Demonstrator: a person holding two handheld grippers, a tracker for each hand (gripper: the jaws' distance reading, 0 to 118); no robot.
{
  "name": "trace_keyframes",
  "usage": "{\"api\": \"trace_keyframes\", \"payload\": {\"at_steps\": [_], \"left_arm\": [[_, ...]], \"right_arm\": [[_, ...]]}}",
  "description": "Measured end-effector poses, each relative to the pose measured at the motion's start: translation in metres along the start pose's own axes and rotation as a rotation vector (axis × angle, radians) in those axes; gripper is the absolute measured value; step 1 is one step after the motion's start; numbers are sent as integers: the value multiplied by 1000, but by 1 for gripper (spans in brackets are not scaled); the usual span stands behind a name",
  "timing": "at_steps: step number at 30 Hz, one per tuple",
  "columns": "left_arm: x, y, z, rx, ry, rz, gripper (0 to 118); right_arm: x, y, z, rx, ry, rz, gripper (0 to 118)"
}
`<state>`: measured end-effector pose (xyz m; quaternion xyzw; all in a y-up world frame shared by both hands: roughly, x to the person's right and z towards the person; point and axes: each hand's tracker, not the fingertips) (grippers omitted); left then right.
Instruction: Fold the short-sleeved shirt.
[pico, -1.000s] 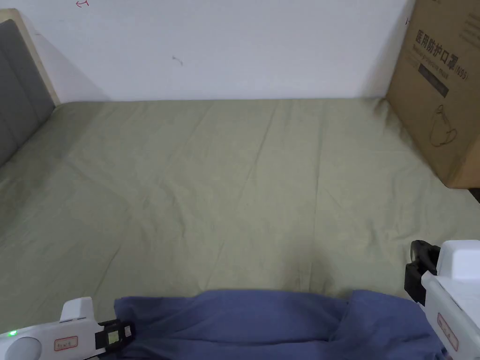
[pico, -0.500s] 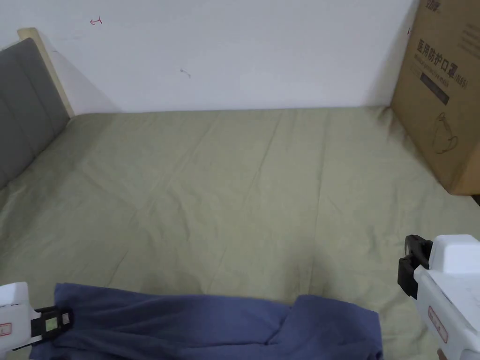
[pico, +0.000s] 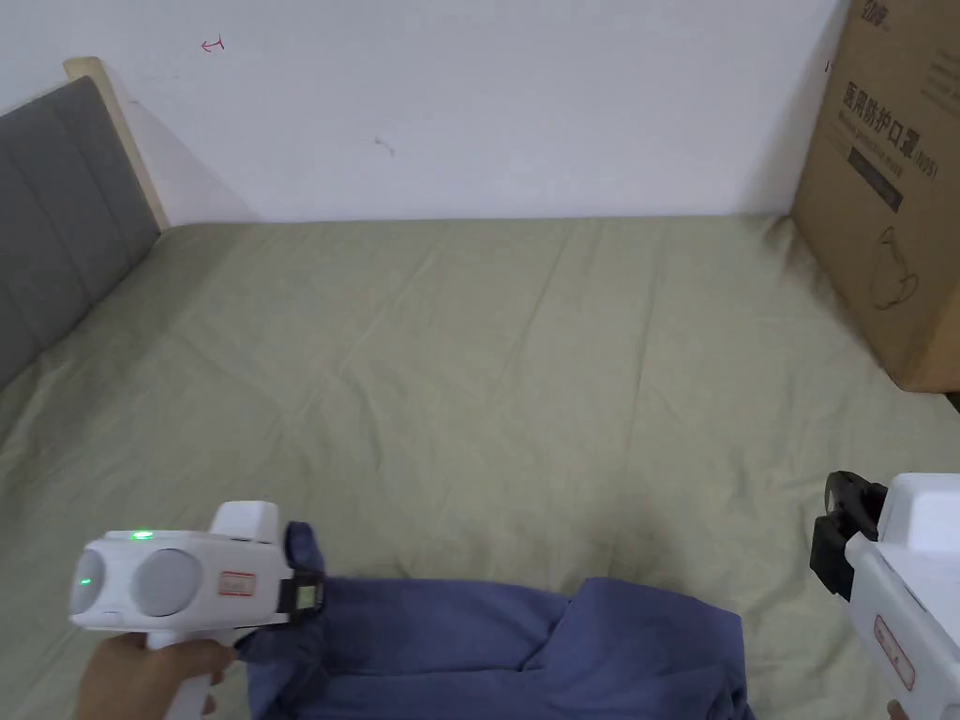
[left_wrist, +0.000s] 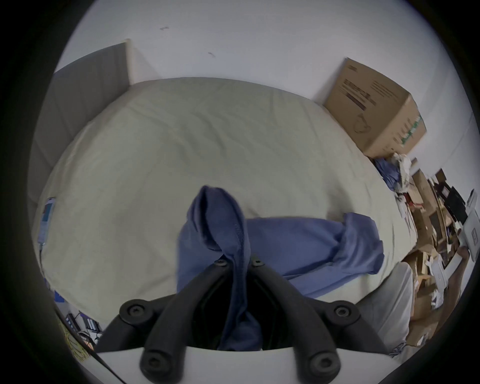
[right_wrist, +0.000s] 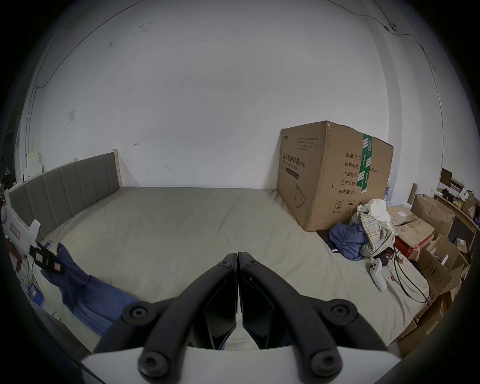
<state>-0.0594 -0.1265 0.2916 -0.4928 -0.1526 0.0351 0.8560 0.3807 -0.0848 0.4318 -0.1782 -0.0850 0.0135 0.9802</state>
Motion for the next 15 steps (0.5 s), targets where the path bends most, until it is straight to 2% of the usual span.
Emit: {"api": "trace_keyframes", "payload": {"at_steps": [6,12,14,15], "left_arm": [[58,-1,-63,-126,-62,-24,6],[81,-20,-123,-215,-27,-27,7],[82,-23,-122,-203,-21,-30,28],[83,-23,-115,-185,-25,-14,45]], "right_arm": [[12,-4,6,-1,-21,-5,0],[19,-7,8,-13,-32,-12,0],[20,-8,9,-15,-36,-12,0],[20,-8,9,-17,-37,-12,0]]}}
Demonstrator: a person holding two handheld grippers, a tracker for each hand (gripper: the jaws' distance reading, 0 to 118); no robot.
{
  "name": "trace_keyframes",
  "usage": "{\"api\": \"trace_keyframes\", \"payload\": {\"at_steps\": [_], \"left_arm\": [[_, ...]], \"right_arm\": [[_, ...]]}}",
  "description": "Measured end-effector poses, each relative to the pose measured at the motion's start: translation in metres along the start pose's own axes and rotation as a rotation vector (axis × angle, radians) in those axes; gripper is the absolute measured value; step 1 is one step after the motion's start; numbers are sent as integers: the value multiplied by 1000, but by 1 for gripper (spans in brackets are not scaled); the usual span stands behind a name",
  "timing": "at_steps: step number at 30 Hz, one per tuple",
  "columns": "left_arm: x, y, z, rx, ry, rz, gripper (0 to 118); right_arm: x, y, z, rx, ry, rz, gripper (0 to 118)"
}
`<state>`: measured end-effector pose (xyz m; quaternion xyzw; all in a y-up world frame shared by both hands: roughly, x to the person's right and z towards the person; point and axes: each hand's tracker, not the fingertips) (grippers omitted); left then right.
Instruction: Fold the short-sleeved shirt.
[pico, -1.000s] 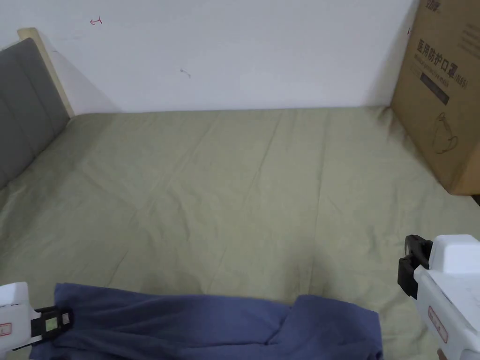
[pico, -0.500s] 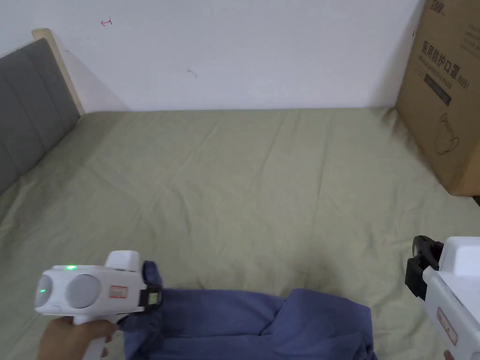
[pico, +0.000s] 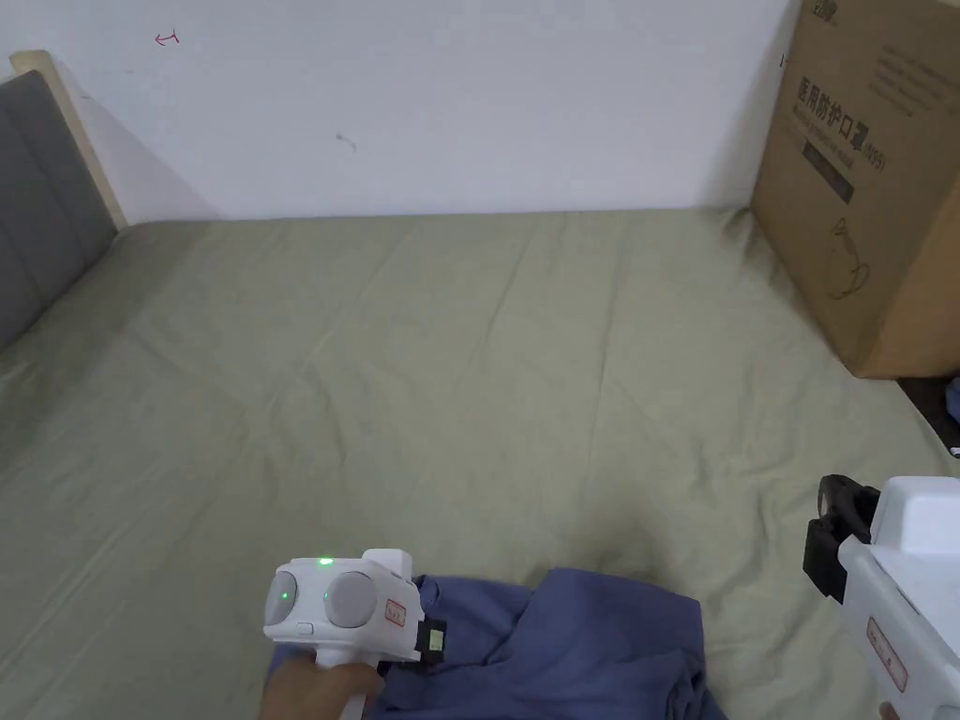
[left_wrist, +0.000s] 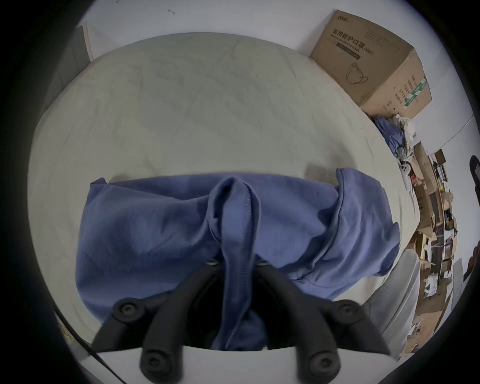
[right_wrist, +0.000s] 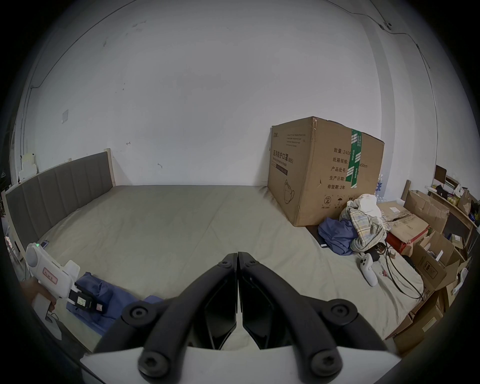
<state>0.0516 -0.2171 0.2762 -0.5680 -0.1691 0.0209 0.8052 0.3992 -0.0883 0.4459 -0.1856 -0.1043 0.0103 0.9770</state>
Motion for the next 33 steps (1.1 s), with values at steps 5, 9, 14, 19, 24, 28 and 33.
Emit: {"api": "trace_keyframes", "payload": {"at_steps": [5,9,14,19,24,28,33], "left_arm": [[-2,1,41,129,-112,32,88],[-11,-1,87,292,-81,-7,88],[-39,-9,114,413,23,-25,86],[-70,-25,107,491,-7,-30,14],[-80,-42,77,475,-3,-3,0],[-68,-53,48,383,40,-68,0],[-42,-67,12,275,20,-142,0]], "right_arm": [[0,2,-3,-6,2,-8,0],[-6,7,-3,3,10,-3,0],[-13,11,-4,15,26,2,0],[-20,12,-5,13,39,3,0],[-22,11,-5,6,45,3,0],[-22,10,-6,-3,45,8,0],[-18,6,-7,-14,38,4,0]]}}
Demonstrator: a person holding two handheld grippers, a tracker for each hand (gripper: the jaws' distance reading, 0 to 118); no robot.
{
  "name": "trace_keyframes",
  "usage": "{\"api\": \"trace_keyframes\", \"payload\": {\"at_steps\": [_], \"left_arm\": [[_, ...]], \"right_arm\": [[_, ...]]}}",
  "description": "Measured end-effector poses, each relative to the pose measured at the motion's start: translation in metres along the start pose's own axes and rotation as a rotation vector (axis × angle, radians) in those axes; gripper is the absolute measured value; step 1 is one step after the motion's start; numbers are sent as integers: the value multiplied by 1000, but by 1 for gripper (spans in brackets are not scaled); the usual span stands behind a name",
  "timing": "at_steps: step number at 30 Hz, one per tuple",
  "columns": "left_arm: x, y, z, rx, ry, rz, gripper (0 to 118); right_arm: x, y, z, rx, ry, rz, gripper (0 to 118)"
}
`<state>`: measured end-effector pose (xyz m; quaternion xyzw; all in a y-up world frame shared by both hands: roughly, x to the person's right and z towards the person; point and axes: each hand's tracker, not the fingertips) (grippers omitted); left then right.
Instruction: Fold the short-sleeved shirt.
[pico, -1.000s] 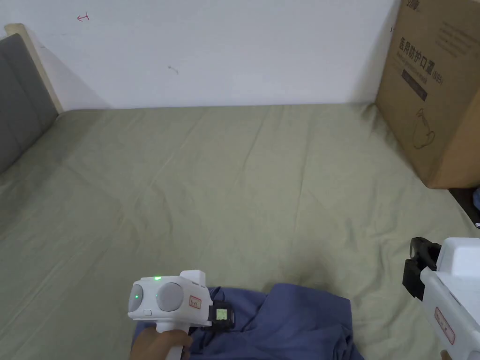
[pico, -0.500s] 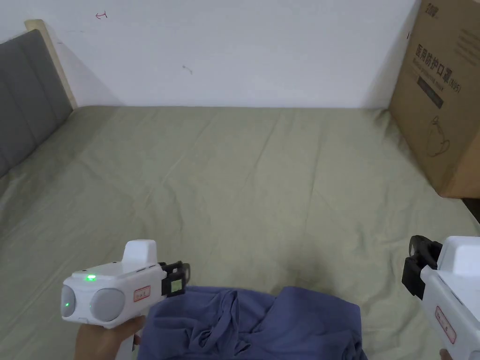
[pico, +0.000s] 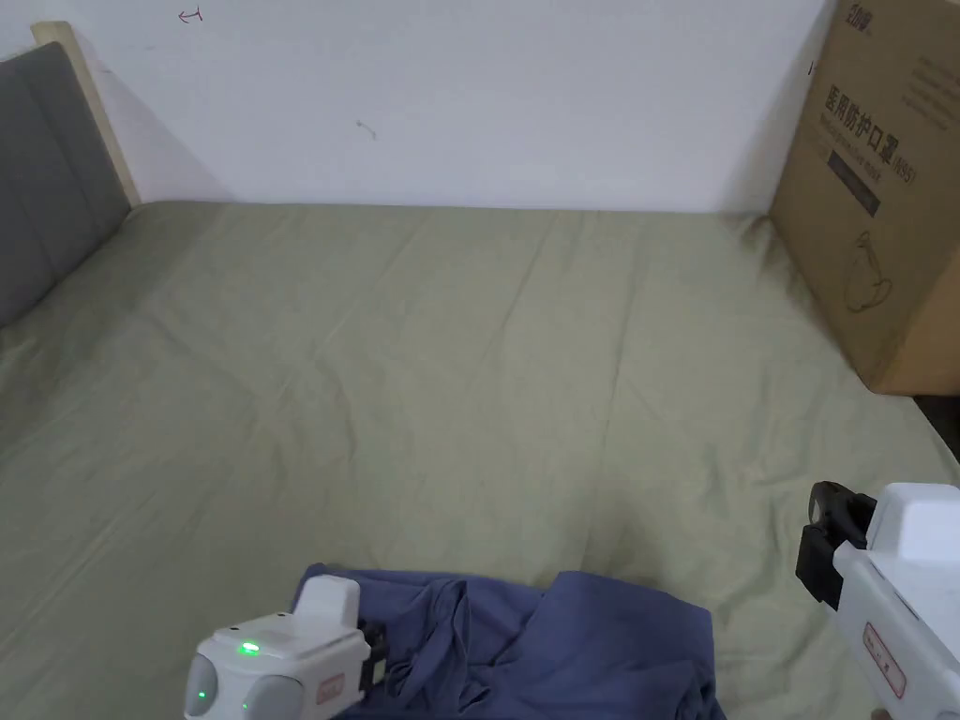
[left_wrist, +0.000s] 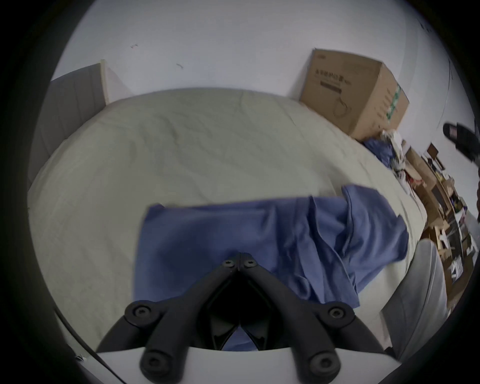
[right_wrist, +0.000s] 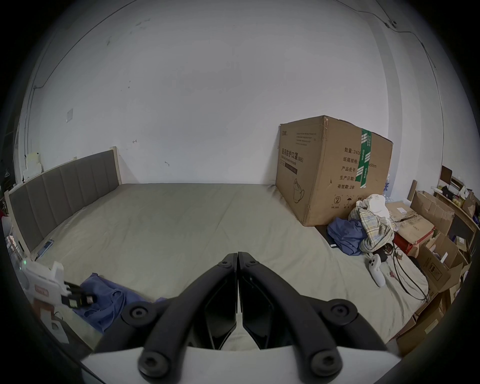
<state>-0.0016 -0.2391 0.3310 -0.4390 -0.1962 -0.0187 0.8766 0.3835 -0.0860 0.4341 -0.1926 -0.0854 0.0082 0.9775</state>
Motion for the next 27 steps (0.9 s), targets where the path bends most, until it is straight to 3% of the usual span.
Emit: {"api": "trace_keyframes", "payload": {"at_steps": [9,14,21,27], "left_arm": [[52,8,-24,-24,-107,-12,0],[67,9,-35,-39,-70,-55,0],[24,32,18,89,-174,107,0],[-59,54,57,91,-284,289,0]], "right_arm": [[8,-8,-1,-24,-20,-7,0],[8,-10,0,-30,-21,-9,0],[8,-6,-1,-24,-21,-13,0],[1,-2,-6,-15,-7,-11,0]]}}
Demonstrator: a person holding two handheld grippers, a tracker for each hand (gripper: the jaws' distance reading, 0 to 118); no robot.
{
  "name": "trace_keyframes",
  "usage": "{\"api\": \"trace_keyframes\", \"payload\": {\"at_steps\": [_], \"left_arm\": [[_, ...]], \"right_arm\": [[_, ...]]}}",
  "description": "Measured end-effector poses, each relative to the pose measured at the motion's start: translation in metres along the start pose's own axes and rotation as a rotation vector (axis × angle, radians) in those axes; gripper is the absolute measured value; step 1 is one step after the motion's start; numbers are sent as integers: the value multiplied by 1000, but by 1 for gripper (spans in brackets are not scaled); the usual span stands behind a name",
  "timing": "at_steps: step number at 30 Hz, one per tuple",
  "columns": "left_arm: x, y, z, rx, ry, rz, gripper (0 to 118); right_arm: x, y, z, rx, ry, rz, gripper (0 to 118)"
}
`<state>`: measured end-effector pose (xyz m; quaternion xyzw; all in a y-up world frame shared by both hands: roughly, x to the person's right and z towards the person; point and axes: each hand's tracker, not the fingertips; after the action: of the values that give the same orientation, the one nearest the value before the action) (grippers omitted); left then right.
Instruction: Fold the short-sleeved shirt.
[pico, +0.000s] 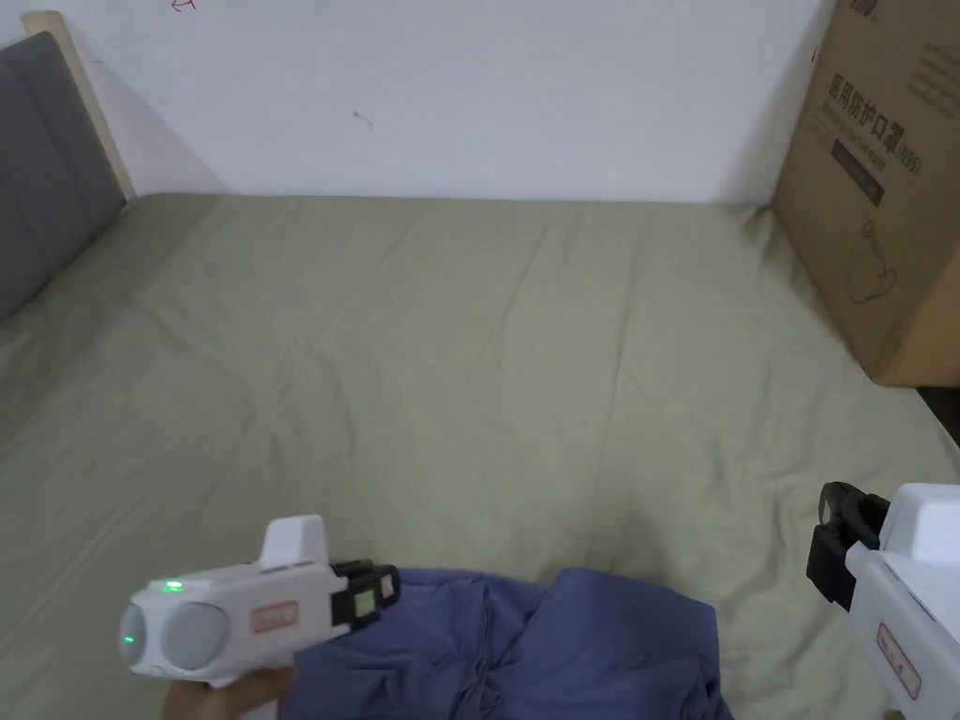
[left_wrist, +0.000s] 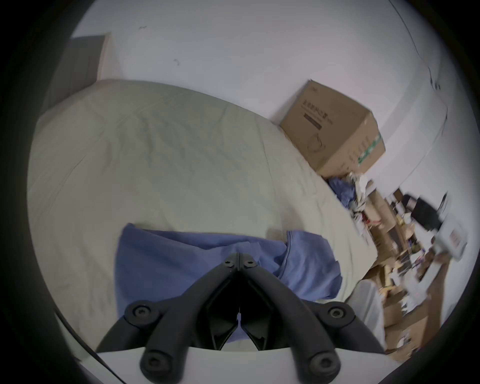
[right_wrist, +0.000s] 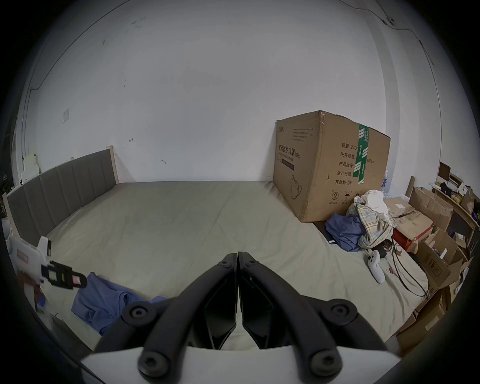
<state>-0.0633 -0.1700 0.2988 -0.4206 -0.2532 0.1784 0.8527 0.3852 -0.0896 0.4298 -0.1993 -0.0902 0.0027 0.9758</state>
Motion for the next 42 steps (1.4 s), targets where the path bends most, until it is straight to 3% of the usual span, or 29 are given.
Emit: {"api": "trace_keyframes", "payload": {"at_steps": [3,7,11,15,21,23,25,28,35,42], "left_arm": [[-34,11,16,-12,-12,45,13],[-76,17,16,-88,-1,133,88],[-101,10,5,-141,5,150,104],[-111,-6,-11,-160,-4,197,99],[-126,-15,-40,-184,7,203,54],[-123,-14,-44,-184,-2,197,30],[-116,-16,-46,-193,-14,186,14],[-100,-17,-43,-170,38,95,11],[-82,1,-3,-140,78,39,8],[-91,30,64,-100,253,-12,8]], "right_arm": [[-6,0,-3,-2,12,1,0],[-14,0,-6,-9,23,7,0],[-19,-2,-9,-21,29,14,0],[-21,-6,-12,-35,26,16,0],[-21,-9,-15,-60,18,23,0],[-20,-10,-16,-63,14,23,0],[-20,-10,-17,-65,14,19,0],[-20,-8,-17,-63,13,19,0],[-20,-1,-17,-40,22,21,0],[-27,2,-15,-16,57,8,0]]}}
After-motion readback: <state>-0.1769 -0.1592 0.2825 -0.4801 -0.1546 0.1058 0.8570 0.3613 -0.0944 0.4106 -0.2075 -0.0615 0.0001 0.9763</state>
